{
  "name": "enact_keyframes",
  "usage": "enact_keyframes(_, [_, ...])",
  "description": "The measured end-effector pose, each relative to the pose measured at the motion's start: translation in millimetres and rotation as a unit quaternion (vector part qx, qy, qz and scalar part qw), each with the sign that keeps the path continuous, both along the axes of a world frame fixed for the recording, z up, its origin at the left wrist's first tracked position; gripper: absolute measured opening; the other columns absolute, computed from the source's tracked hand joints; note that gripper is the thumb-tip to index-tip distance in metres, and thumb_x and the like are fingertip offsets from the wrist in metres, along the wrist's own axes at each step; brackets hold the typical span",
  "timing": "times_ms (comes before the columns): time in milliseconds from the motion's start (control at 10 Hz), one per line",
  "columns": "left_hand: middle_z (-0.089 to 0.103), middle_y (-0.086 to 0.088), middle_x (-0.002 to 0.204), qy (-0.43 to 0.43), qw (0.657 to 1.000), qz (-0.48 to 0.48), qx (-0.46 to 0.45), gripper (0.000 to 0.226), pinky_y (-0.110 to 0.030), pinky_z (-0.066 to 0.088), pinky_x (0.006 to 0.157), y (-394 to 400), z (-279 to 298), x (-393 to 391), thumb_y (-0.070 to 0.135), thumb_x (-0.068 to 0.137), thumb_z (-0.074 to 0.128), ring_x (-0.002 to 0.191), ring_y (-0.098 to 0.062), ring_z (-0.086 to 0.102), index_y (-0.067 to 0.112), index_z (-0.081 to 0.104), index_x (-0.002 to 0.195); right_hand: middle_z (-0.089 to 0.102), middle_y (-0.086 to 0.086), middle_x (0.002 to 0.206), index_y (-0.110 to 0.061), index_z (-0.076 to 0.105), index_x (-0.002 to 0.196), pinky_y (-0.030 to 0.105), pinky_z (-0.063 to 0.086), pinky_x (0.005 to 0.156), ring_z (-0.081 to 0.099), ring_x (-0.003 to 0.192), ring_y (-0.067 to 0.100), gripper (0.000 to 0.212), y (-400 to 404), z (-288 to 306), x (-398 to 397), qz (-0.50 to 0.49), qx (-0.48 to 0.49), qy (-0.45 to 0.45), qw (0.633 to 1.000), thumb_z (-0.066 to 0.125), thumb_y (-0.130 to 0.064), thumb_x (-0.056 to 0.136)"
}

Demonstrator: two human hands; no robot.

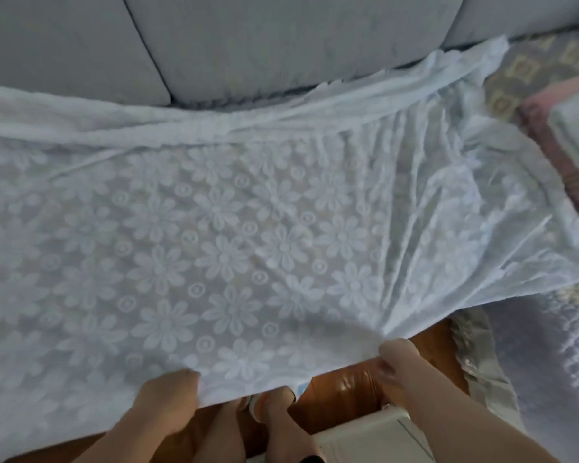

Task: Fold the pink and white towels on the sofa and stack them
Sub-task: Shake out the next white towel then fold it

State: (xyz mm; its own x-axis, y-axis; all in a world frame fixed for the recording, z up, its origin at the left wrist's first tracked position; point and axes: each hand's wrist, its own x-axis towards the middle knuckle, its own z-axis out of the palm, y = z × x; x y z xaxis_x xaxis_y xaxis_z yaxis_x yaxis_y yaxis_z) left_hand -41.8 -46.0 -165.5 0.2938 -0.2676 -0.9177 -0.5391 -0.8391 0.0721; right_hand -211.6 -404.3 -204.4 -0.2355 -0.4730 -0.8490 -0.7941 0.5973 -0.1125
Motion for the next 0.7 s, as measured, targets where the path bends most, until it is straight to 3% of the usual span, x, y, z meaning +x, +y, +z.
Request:
enact_keyframes(100, [0.062,0.007,0.106,-0.006,0.994,0.099,-0.049,0.023,-0.030,0.047,0.082,-26,-2,33,0.038,0.103,0.036,0.100,-0.014,0.061,0.026,0.055,0.105,0.065,0.017,0.123,-0.001,0.061,0.125,0.027,0.059,0.065,0.058,0.075,0.020,0.032,-28,28,43,0.209,0.049,0.065,0.974,0.050,-0.013,0.097])
enact_keyframes(200, [0.061,0.005,0.089,-0.045,0.987,0.124,-0.086,0.021,-0.027,0.044,0.067,-70,11,79,0.031,0.103,0.037,0.081,-0.012,0.059,0.023,0.053,0.091,0.067,0.011,0.086,-0.004,0.059,0.083,0.031,0.053,0.068,0.065,0.064,0.022,0.014,-86,47,87,0.217,0.000,0.065,0.974,0.051,-0.006,0.095])
enact_keyframes(300, [0.060,0.004,0.092,-0.080,0.983,0.115,-0.121,0.019,-0.028,0.043,0.068,-131,27,122,0.028,0.102,0.039,0.081,-0.013,0.058,0.021,0.054,0.093,0.068,0.015,0.074,-0.003,0.061,0.094,0.034,0.055,0.061,0.071,0.063,0.028,0.014,-147,76,120,0.237,-0.078,0.059,0.967,0.049,-0.010,0.091])
enact_keyframes(400, [0.060,-0.001,0.100,-0.125,0.966,0.131,-0.185,0.020,-0.030,0.046,0.075,-205,38,159,0.031,0.102,0.043,0.089,-0.019,0.060,0.021,0.061,0.101,0.066,0.016,0.079,-0.005,0.058,0.084,0.040,0.059,0.073,0.072,0.078,0.032,0.013,-216,100,150,0.293,-0.109,0.044,0.949,0.051,-0.011,0.094])
enact_keyframes(500, [0.065,-0.009,0.109,-0.206,0.933,0.157,-0.251,0.025,-0.036,0.052,0.084,-285,38,194,0.030,0.101,0.049,0.103,-0.027,0.062,0.018,0.069,0.110,0.063,0.019,0.103,-0.012,0.050,0.078,0.039,0.052,0.088,0.064,0.101,0.035,0.021,-296,113,192,0.387,-0.159,0.051,0.907,0.047,-0.015,0.098])
enact_keyframes(600, [0.069,-0.012,0.109,-0.323,0.897,0.126,-0.274,0.026,-0.041,0.051,0.088,-359,23,239,0.024,0.098,0.051,0.105,-0.034,0.060,0.012,0.073,0.105,0.062,0.023,0.120,-0.007,0.060,0.100,0.041,0.046,0.088,0.058,0.116,0.039,0.020,-374,111,265,0.483,-0.233,0.047,0.843,0.041,-0.014,0.099])
enact_keyframes(700, [0.069,-0.023,0.095,-0.428,0.861,0.120,-0.247,0.022,-0.048,0.055,0.081,-416,-12,295,0.019,0.093,0.055,0.093,-0.043,0.063,0.002,0.069,0.091,0.063,0.020,0.120,-0.005,0.063,0.117,0.042,0.047,0.087,0.059,0.111,0.040,0.029,-435,87,345,0.552,-0.314,-0.025,0.772,0.043,-0.017,0.099])
